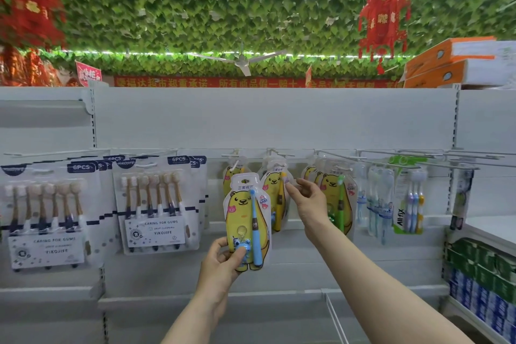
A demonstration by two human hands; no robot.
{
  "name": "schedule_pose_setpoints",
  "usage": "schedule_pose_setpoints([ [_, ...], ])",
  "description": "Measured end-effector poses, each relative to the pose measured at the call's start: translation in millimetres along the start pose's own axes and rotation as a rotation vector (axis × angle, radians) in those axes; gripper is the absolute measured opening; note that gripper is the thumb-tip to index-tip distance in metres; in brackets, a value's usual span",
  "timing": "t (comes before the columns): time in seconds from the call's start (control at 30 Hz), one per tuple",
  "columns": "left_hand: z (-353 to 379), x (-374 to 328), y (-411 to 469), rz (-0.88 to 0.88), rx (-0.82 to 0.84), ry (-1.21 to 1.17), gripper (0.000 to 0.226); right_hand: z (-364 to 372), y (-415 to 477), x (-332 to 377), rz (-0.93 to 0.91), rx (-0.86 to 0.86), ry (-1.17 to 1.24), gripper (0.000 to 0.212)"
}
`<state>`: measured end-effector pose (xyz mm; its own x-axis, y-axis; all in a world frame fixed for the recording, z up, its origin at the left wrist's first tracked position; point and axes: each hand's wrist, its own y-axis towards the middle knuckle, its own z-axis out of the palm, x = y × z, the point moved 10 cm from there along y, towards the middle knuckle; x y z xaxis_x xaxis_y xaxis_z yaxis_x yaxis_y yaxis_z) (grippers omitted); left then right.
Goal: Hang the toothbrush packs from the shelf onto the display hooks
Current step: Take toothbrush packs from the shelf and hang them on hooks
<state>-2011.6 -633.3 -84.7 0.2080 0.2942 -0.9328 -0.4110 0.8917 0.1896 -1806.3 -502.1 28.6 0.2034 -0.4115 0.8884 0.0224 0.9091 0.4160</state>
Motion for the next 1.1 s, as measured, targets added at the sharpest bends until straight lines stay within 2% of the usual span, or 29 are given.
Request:
schedule_pose_setpoints([
  [0.23, -5.5, 7.4, -1.3, -0.017, -0.01, -0.012, 0.027, 2.8, 3.9, -15.5, 0.034, 0.01, -0.055, 0.06],
  [0.4, -6.5, 4.9, -6.0, -0.009, 0.0, 0.002, 0.026, 3.3, -0.7, -23.0, 0.09, 0.003, -0.019, 0.042],
  [0.57, -11.1, 3.6, -9.2, -0.012, -0.002, 0.013, 0.027, 1.2, -4.7, -19.7, 0.051, -0.015, -0.042, 0.011],
  [0.97, -9.2, 0.3, -24.1, -0.032, 0.011, 0.005, 0.027, -17.1, -33.7, 15.1, -0.032, -0.049, 0.027, 0.016],
  [1.1, -9.3, -4.0, -37.2, -0.03, 0.017, -0.01, 0.026, -26.5, -47.9, 22.6, -0.035, -0.085, 0.033, 0.01],
])
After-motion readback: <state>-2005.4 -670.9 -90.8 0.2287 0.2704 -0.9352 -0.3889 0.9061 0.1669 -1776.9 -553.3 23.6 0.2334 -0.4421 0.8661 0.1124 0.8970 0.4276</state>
